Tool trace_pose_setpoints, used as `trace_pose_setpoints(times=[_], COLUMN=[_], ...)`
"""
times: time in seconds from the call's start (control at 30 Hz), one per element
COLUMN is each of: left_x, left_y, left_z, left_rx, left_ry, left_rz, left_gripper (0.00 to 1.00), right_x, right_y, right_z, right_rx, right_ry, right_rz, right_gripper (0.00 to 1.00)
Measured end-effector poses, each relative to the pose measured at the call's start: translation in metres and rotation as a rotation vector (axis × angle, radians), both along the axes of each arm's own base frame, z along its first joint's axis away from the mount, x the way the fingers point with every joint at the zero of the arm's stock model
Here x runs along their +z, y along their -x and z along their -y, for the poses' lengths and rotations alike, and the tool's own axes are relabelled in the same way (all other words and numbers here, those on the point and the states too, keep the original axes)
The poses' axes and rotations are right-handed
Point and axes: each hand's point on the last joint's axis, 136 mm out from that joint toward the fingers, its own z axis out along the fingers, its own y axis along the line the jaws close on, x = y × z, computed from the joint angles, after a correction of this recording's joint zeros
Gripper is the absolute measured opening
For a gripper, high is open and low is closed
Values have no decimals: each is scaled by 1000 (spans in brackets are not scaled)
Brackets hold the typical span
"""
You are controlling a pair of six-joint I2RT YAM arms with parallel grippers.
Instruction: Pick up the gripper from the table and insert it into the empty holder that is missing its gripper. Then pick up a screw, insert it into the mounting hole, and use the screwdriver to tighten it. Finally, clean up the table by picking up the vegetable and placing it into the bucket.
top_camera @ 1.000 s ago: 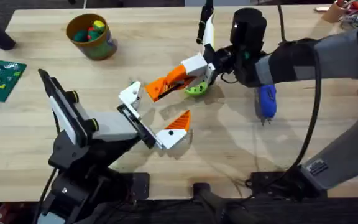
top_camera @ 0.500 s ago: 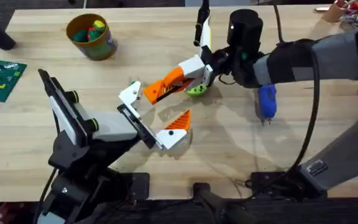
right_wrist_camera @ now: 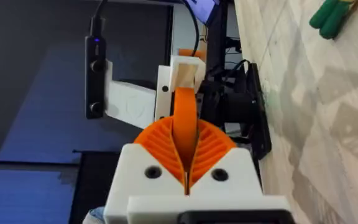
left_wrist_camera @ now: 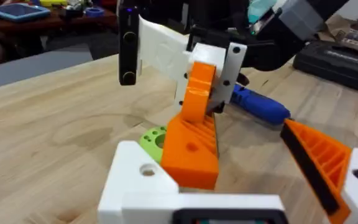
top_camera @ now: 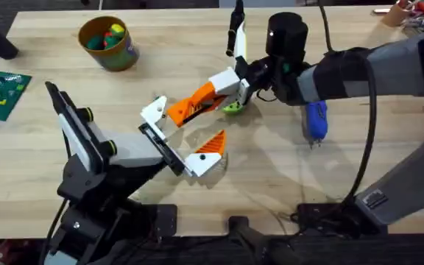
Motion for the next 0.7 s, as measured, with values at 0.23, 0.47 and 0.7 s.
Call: trace_pose_setpoints(times=[0.23, 0.47, 0.7], left_x=[0, 0, 0], left_y=[0, -1, -1], left_z=[0, -1, -1], left_rx=[0, 9, 9], left_ry=[0, 0, 0], left_rz=[0, 0, 0], left_gripper=[986, 986, 986], right_x=[0, 8, 5], right_y=[2, 0, 0], right_z=[-2, -8, -7], right_rx=[7, 19, 18], right_ry=[2, 0, 18], right_rz=[-5, 0, -36], right_gripper=[33, 33, 33])
